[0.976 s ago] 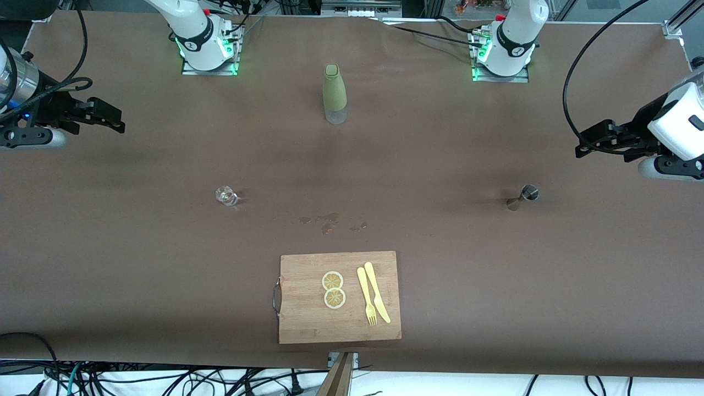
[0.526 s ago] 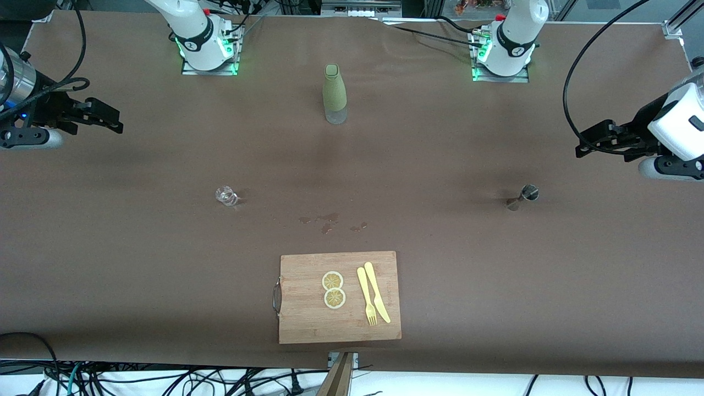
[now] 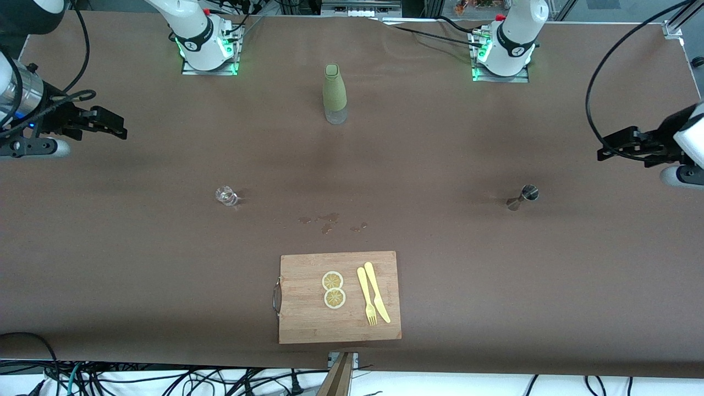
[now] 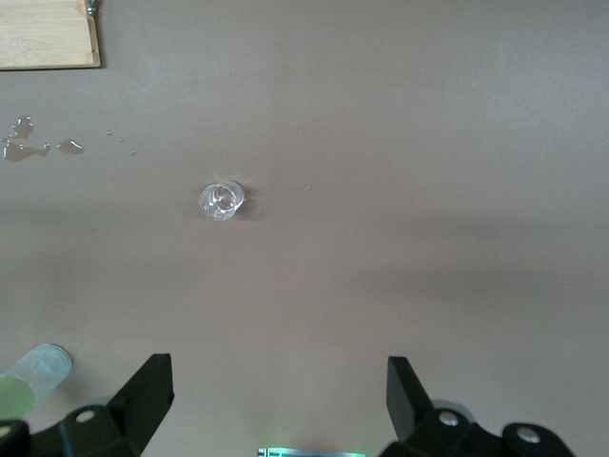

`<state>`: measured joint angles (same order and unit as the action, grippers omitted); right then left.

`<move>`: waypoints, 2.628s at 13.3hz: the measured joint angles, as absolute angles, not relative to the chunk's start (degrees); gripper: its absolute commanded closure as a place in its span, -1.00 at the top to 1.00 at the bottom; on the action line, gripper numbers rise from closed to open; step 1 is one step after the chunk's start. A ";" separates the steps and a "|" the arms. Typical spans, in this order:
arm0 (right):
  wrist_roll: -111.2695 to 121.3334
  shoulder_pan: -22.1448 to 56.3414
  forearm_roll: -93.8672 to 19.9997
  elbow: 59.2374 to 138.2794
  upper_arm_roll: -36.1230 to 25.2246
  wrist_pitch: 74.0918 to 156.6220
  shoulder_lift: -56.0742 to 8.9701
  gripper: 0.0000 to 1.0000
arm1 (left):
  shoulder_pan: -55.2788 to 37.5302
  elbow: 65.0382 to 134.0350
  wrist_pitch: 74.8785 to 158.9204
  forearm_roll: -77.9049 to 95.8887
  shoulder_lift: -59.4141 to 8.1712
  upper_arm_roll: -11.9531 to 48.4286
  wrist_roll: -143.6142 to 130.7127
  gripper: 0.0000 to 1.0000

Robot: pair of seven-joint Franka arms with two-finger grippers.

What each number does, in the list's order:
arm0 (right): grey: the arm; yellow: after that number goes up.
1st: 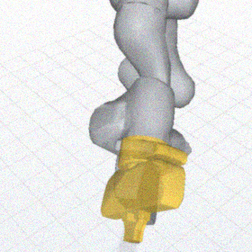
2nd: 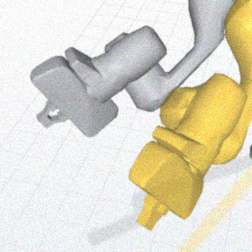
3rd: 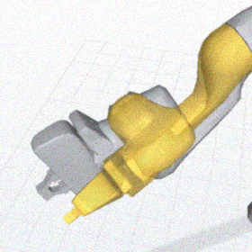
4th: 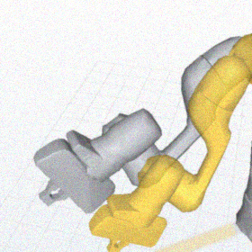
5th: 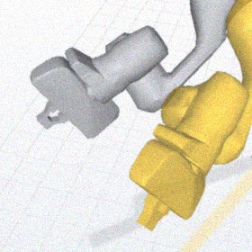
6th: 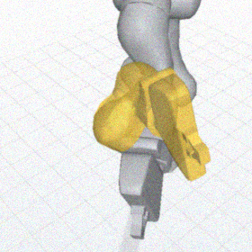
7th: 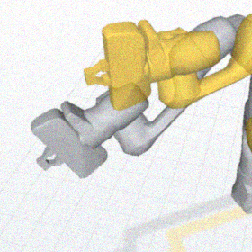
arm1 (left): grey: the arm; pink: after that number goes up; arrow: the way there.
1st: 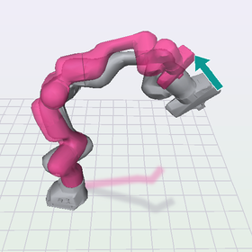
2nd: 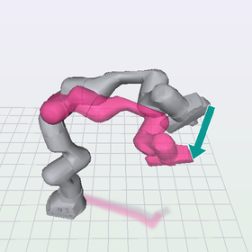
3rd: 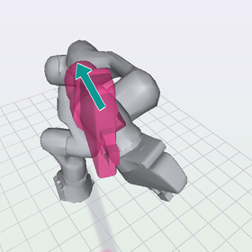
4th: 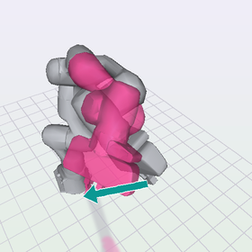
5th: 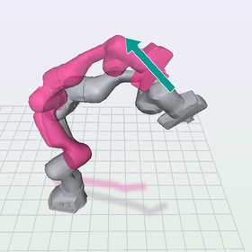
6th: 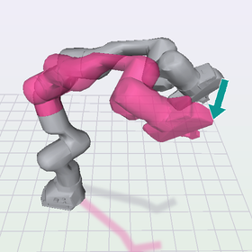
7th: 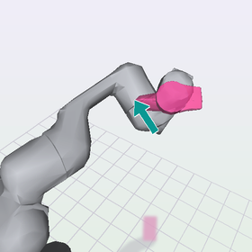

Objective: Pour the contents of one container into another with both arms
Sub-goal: 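Reach the right gripper to the glass cup while the left gripper reaches the jigger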

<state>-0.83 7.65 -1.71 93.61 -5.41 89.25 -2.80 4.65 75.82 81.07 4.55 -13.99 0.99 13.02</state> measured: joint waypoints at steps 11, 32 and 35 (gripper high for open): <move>38.73 5.34 -13.76 93.60 -5.60 89.97 -11.64 1.00 | 15.18 81.20 81.01 39.98 -33.67 -11.67 81.92 1.00; 145.58 -5.30 -70.50 114.74 -5.80 106.67 -38.91 1.00 | 19.04 86.23 74.68 67.84 -59.92 -9.47 149.79 1.00; 148.82 -5.16 -73.09 114.58 -4.42 105.71 -41.50 1.00 | 18.77 88.22 74.28 67.84 -60.08 -8.99 151.48 1.00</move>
